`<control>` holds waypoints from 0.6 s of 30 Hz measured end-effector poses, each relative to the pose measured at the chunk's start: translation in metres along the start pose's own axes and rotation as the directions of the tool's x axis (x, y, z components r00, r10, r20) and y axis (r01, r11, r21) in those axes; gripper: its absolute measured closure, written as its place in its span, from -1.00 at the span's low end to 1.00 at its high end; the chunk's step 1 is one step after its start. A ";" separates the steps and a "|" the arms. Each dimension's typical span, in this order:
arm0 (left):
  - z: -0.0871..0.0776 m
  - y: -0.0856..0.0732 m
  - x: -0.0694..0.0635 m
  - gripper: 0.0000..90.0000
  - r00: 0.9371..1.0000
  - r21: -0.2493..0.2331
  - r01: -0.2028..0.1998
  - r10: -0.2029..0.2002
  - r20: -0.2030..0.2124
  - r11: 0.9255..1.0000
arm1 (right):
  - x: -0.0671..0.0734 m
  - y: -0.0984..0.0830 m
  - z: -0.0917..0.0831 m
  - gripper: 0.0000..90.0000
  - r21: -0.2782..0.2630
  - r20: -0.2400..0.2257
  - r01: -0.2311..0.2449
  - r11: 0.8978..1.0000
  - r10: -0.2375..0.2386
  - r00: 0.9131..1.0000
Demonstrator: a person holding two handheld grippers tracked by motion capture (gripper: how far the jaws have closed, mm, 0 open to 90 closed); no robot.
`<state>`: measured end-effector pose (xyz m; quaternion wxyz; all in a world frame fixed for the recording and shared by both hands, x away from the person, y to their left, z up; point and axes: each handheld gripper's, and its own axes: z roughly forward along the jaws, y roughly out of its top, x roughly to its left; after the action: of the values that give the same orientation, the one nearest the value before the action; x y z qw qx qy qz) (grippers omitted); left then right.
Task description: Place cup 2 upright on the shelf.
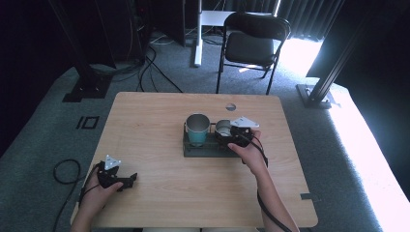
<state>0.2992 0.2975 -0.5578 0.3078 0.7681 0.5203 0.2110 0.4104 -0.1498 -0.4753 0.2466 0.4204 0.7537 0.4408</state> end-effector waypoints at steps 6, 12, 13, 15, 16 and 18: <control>0.000 0.000 0.000 -0.94 1.000 0.001 0.000 0.000 0.000 1.000 | 0.000 -0.002 -0.002 -0.74 -0.003 -0.008 0.015 1.000 -0.015 1.000; 0.000 0.000 0.000 -0.94 1.000 0.000 0.000 0.000 0.000 1.000 | -0.001 -0.007 -0.007 -0.75 -0.002 -0.014 0.006 1.000 -0.006 1.000; 0.000 0.000 0.000 -0.94 1.000 0.000 0.000 0.000 0.000 1.000 | -0.002 -0.008 -0.008 -0.75 -0.006 -0.011 0.006 1.000 -0.006 1.000; 0.000 0.000 0.000 -0.94 1.000 0.000 0.000 0.000 0.000 1.000 | -0.004 -0.008 -0.012 -0.75 -0.011 -0.008 0.011 1.000 -0.011 1.000; 0.000 0.000 0.000 -0.94 1.000 0.000 0.000 0.000 0.000 1.000 | -0.004 -0.009 -0.013 -0.75 -0.012 -0.004 0.013 1.000 -0.013 1.000; 0.000 0.000 0.000 -0.94 1.000 0.000 0.000 0.000 0.000 1.000 | -0.004 -0.010 -0.016 -0.75 -0.010 -0.007 0.016 1.000 -0.016 1.000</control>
<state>0.2992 0.2975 -0.5578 0.3078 0.7682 0.5203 0.2110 0.3967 -0.1632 -0.4760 0.2498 0.4117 0.7556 0.4440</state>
